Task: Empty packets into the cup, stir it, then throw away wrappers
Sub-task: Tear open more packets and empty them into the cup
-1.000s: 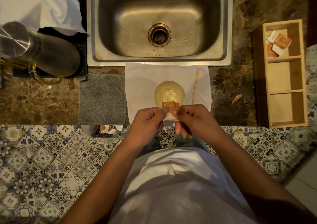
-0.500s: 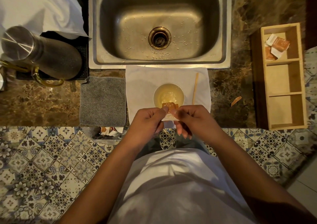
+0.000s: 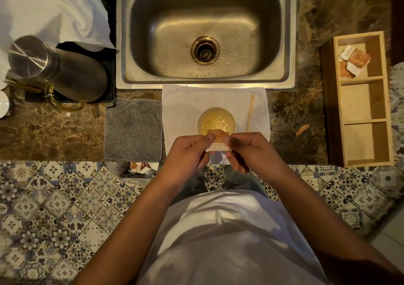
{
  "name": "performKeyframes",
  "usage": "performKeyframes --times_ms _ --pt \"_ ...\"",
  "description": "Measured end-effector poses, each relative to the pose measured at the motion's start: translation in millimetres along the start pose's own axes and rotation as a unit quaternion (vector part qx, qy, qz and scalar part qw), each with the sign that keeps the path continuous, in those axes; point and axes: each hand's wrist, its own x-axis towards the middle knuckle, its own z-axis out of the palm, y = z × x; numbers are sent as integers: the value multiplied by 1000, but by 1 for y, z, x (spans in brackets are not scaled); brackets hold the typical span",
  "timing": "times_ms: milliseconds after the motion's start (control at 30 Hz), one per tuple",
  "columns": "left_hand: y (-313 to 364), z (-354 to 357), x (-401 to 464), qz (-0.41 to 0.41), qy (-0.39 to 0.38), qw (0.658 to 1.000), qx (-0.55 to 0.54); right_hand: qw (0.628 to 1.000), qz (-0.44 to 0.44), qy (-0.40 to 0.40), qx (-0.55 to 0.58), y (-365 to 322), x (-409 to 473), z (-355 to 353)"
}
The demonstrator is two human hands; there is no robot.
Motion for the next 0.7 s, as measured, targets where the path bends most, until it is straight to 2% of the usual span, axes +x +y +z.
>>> performKeyframes --times_ms 700 --pt "-5 -5 -1 2 0 1000 -20 1000 19 11 3 -4 -1 -4"
